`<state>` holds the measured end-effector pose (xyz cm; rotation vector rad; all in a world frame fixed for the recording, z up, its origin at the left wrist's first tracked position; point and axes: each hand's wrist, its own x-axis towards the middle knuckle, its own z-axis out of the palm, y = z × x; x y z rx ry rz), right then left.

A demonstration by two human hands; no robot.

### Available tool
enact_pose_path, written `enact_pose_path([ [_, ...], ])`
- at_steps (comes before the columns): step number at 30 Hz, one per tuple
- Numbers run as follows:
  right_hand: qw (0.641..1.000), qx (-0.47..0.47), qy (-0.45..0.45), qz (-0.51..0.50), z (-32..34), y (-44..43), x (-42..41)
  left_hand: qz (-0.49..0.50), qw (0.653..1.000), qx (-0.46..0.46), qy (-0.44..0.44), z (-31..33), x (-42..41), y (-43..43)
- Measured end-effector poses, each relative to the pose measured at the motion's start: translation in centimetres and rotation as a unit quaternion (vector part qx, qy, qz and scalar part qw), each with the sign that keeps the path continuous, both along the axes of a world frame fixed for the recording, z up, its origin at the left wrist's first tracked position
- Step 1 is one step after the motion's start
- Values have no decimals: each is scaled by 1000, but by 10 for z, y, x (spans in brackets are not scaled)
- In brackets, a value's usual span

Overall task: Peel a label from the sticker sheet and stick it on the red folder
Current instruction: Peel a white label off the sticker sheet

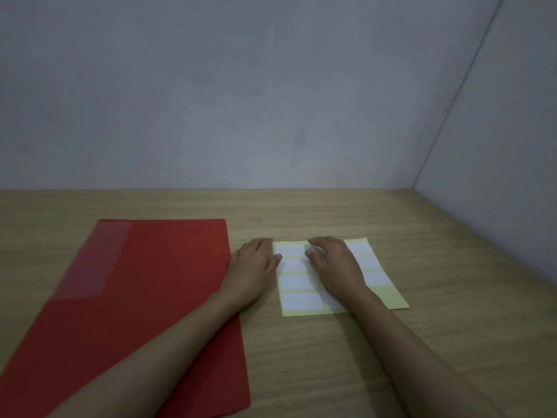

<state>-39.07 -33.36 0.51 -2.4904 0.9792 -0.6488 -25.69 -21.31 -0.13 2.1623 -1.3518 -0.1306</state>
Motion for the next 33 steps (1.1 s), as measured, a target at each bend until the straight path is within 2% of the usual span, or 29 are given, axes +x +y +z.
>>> enact_pose_path([
  [8,1000,9,17,25,-10,-5,-4,-9,999,29,-16,-5,3,-27],
  [16,999,1,16,30,-12,-6,-4,-18,999,-24,-19,-2,8,-34],
  [18,999,2,14,30,-12,-6,-5,-21,999,-37,4,-1,10,-37],
  [23,1000,-6,11,29,-12,-7,-5,-26,981,-133,137,3,15,-36],
  [28,999,-8,19,30,-12,-8,-5,15,962,-186,197,0,21,-33],
  [33,999,-8,28,30,-11,-7,-5,30,953,-201,225,0,21,-32],
])
